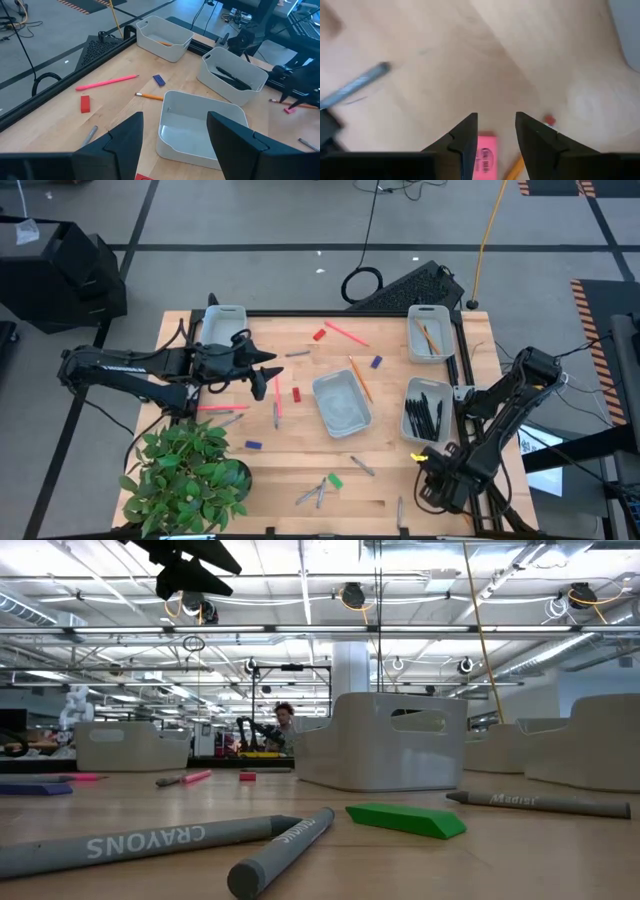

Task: Sort crayons/erasers/pens/pencils in bins
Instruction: Put the yellow pencil into the top right gray bin

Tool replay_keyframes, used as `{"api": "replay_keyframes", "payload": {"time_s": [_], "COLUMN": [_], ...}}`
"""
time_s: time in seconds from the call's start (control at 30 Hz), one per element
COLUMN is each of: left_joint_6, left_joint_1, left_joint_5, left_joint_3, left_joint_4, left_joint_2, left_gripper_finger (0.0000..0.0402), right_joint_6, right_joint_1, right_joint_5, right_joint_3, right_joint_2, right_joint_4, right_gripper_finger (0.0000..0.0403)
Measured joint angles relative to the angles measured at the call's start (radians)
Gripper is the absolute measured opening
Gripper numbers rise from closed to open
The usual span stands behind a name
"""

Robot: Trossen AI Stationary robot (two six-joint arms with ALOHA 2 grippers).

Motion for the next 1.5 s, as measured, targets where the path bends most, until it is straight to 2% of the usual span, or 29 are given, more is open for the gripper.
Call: {"api": "replay_keyframes", "payload": {"time_s": [0.17,0.33,0.7,0.97,1.23,1.5], "left_joint_6": [0.000,0.000,0.000,0.000,0.000,0.000], "left_joint_1": [0.000,0.000,0.000,0.000,0.000,0.000], "left_joint_5": [0.000,0.000,0.000,0.000,0.000,0.000], "left_joint_3": [0.000,0.000,0.000,0.000,0.000,0.000], "left_joint_4": [0.000,0.000,0.000,0.000,0.000,0.000], "left_joint_2": [0.000,0.000,0.000,0.000,0.000,0.000], "left_gripper_finger": [0.0223,0.0223,0.0223,0.0223,0.0223,0.0223], "right_joint_6": [-0.025,0.013,0.066,0.073,0.125,0.157], "right_joint_1": [0.001,0.002,0.022,0.021,0.018,0.018], "right_joint_5": [0.000,-0.057,-0.100,-0.113,-0.127,-0.126], "right_joint_3": [0.033,0.015,-0.111,-0.098,0.018,0.030], "right_joint_2": [0.000,-0.001,0.000,0.071,0.173,0.184], "right_joint_4": [-0.063,-0.131,0.039,0.047,-0.070,-0.082], "right_gripper_finger": [0.0128,0.0128,0.0128,0.0125,0.0091,0.0038]}}
